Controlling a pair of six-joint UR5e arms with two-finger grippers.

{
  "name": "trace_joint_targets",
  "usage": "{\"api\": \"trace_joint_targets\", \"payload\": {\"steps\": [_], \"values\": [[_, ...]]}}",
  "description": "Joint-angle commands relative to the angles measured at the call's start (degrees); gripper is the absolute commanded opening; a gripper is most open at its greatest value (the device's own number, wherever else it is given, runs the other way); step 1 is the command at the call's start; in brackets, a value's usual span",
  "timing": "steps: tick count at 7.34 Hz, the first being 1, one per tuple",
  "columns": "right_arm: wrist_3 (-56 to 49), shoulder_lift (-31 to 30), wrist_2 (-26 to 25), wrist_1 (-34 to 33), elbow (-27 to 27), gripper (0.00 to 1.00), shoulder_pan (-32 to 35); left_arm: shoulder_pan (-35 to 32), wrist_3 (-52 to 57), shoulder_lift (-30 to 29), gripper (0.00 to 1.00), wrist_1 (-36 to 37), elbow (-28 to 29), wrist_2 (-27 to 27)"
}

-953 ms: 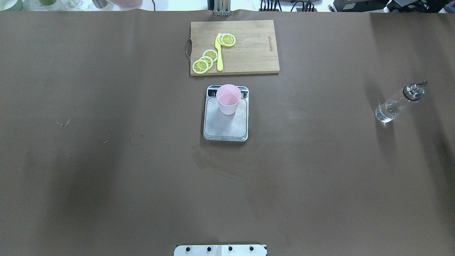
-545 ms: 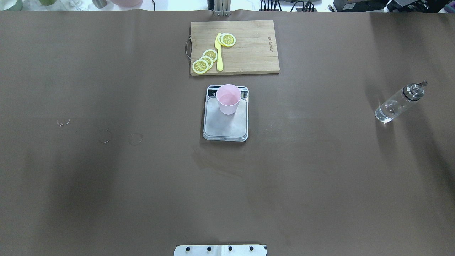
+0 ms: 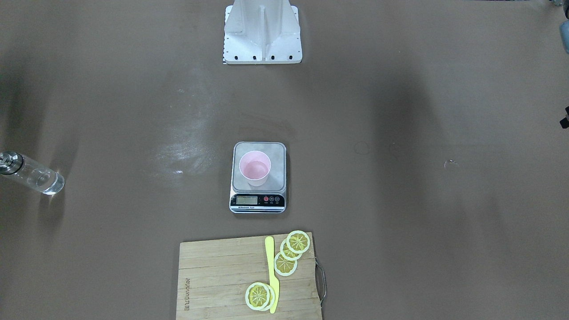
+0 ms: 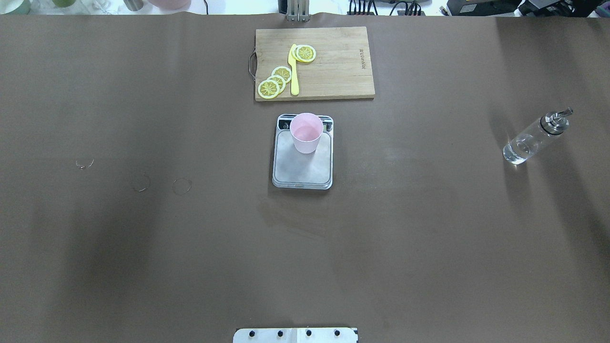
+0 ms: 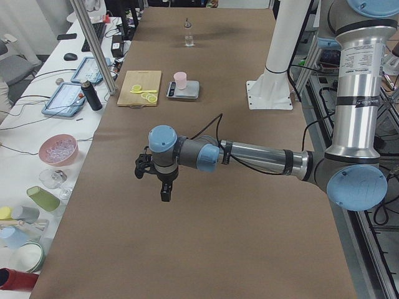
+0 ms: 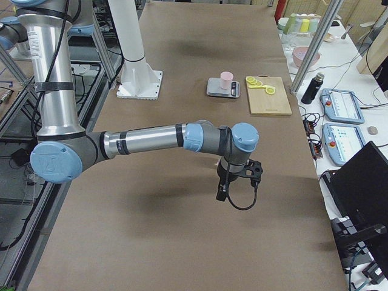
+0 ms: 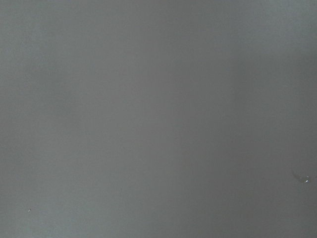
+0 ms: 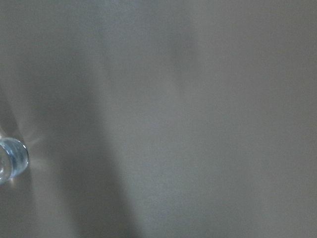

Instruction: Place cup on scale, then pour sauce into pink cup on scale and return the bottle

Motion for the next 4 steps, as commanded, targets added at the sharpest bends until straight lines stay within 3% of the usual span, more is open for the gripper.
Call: {"api": "trace_joint_targets", "payload": {"steps": [1,4], "values": [[-2.60,-2.26,-0.14,1.40,-0.28,1.00,1.63,0.00,0.05,0.01,0.98,0.00,0.02,0.00],[-1.64,-0.60,-1.55,1.40,-0.28,1.00,1.64,0.00,0.05,0.01,0.98,0.00,0.02,0.00]]}}
